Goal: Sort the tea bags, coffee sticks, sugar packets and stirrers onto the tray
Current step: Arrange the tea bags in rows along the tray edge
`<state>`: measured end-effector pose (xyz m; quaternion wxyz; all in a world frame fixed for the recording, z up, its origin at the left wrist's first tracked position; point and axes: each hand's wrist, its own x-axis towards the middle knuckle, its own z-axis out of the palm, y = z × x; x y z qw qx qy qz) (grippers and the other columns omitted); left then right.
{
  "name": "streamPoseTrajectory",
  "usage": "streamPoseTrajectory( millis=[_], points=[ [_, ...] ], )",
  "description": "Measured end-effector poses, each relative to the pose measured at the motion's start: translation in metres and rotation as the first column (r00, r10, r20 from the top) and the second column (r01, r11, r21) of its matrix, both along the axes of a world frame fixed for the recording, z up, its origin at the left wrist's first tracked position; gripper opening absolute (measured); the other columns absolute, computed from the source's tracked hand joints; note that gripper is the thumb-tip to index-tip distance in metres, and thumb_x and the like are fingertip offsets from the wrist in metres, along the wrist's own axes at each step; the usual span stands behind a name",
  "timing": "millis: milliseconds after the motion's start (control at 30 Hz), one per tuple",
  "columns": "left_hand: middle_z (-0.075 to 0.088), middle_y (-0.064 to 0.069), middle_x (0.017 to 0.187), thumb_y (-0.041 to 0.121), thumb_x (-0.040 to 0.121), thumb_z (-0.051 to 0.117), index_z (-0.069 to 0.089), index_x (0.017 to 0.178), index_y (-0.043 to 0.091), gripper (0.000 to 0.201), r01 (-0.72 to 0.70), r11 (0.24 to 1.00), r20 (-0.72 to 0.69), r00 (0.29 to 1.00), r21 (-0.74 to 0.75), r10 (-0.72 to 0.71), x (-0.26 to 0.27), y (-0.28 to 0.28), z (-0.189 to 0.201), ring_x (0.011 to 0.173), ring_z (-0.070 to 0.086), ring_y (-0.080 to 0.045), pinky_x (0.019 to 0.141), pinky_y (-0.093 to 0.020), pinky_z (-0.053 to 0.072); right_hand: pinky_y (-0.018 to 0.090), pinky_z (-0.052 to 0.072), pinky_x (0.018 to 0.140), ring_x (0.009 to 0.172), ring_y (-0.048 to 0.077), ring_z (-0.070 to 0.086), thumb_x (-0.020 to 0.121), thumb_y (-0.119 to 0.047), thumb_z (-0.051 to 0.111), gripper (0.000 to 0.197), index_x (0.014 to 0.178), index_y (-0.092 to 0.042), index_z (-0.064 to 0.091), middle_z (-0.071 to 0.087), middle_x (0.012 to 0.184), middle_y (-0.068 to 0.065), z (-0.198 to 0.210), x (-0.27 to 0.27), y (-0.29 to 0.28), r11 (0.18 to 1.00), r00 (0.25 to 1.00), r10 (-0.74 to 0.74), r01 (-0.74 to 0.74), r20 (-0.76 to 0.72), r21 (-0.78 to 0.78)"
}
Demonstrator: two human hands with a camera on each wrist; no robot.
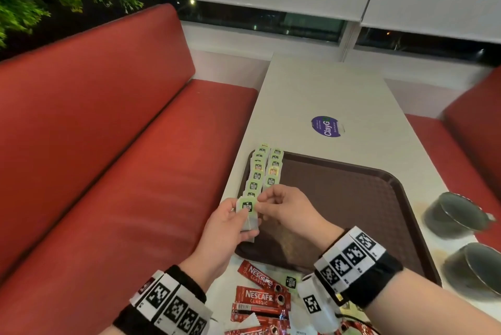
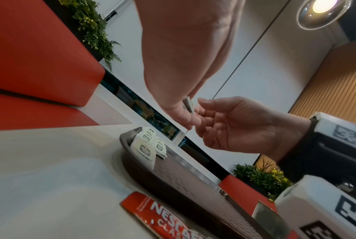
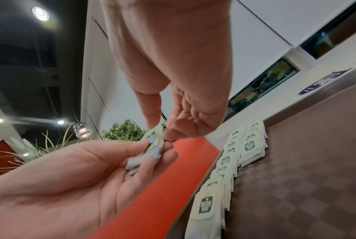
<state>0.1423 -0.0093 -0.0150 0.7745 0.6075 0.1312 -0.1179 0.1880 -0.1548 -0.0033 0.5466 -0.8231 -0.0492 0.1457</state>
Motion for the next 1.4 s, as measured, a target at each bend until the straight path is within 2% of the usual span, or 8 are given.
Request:
streamPoseTrajectory(
  millis=[233,367,533,733,933,1100,1267,1400],
  points=[
    [0.069,-0.006,0.106,0.010,0.098,0.048,0.053,0.109,0.016,0.014,0.005,1.000,0.022,1.000,0.018,-0.006,-0.001,-0.003,0.007,0.094,0.069,-0.016,0.075,-0.026,0.056,0.008,0.037,0.050,0.047,-0.005,0.049,0.086,-0.009,0.068,0.016,0.072,-0.016,0.063,0.059,0.059,-0.006,0.004,0.003,-0.002,0.999,1.000,0.026,-0.025,0.013,-0.035],
    [0.065,-0.005,0.108,0.012,0.094,0.055,0.049,0.110,0.020,0.019,-0.046,0.998,0.027,0.999,0.038,0.045,-0.004,0.006,0.004,0.099,0.066,-0.014,0.079,-0.022,0.055,0.015,0.037,0.045,0.051,0.008,0.051,0.087,-0.007,0.066,0.018,0.071,-0.014,0.060,0.057,0.058,-0.001,-0.004,0.022,-0.013,0.984,0.982,-0.172,0.174,-0.081,0.022],
    [0.063,-0.007,0.110,0.012,0.093,0.057,0.050,0.109,0.018,0.019,-0.085,0.996,-0.004,0.996,0.036,0.085,-0.010,0.021,-0.003,0.100,0.066,-0.015,0.079,-0.023,0.055,0.015,0.033,0.036,0.041,0.004,0.047,0.089,-0.006,0.062,0.021,0.070,-0.012,0.056,0.056,0.061,0.003,-0.020,0.052,-0.028,0.942,0.922,-0.334,0.322,-0.193,-0.095],
    [0.066,-0.008,0.107,0.010,0.094,0.055,0.051,0.109,0.013,0.016,-0.096,0.994,-0.020,0.995,0.047,0.097,-0.018,0.030,-0.007,0.097,0.068,-0.014,0.072,-0.018,0.055,0.020,0.034,0.044,0.054,0.012,0.050,0.088,-0.006,0.061,0.018,0.073,-0.013,0.055,0.056,0.068,0.006,-0.033,0.076,-0.017,0.929,0.911,-0.333,0.272,-0.245,-0.253],
    [0.066,-0.008,0.107,0.011,0.093,0.055,0.053,0.108,0.012,0.015,-0.110,0.991,-0.019,0.994,0.079,0.112,-0.025,0.037,-0.009,0.094,0.069,-0.013,0.072,-0.018,0.054,0.026,0.051,0.059,0.058,0.013,0.057,0.088,-0.007,0.059,0.021,0.070,-0.016,0.053,0.059,0.070,0.003,-0.039,0.086,-0.014,0.919,0.926,-0.284,0.189,-0.249,-0.346],
    [0.065,-0.012,0.105,0.007,0.093,0.055,0.054,0.107,0.008,0.014,-0.139,0.988,-0.021,0.990,0.060,0.141,-0.032,0.044,-0.006,0.096,0.067,-0.019,0.077,-0.022,0.054,0.025,0.050,0.056,0.063,0.019,0.061,0.092,-0.012,0.059,0.010,0.086,-0.008,0.053,0.062,0.068,0.008,-0.025,0.077,-0.010,0.890,0.930,-0.292,0.178,-0.224,-0.420],
    [0.064,-0.016,0.105,0.006,0.092,0.056,0.055,0.103,0.007,0.011,-0.149,0.984,-0.016,0.988,0.100,0.152,-0.045,0.056,-0.008,0.097,0.066,-0.022,0.079,-0.025,0.053,0.022,0.043,0.050,0.058,0.013,0.059,0.089,-0.012,0.060,0.010,0.079,-0.013,0.060,0.065,0.072,0.005,0.006,0.031,-0.037,0.945,0.957,-0.286,0.272,-0.055,-0.182],
    [0.063,-0.018,0.105,0.005,0.093,0.054,0.055,0.102,0.006,0.009,-0.171,0.976,-0.028,0.984,0.135,0.176,-0.061,0.068,-0.015,0.098,0.064,-0.026,0.080,-0.027,0.052,0.024,0.042,0.057,0.063,0.011,0.061,0.088,-0.013,0.062,0.006,0.082,-0.014,0.065,0.069,0.074,0.003,0.033,-0.038,-0.072,0.964,0.966,-0.256,0.258,0.036,-0.062]
  ],
)
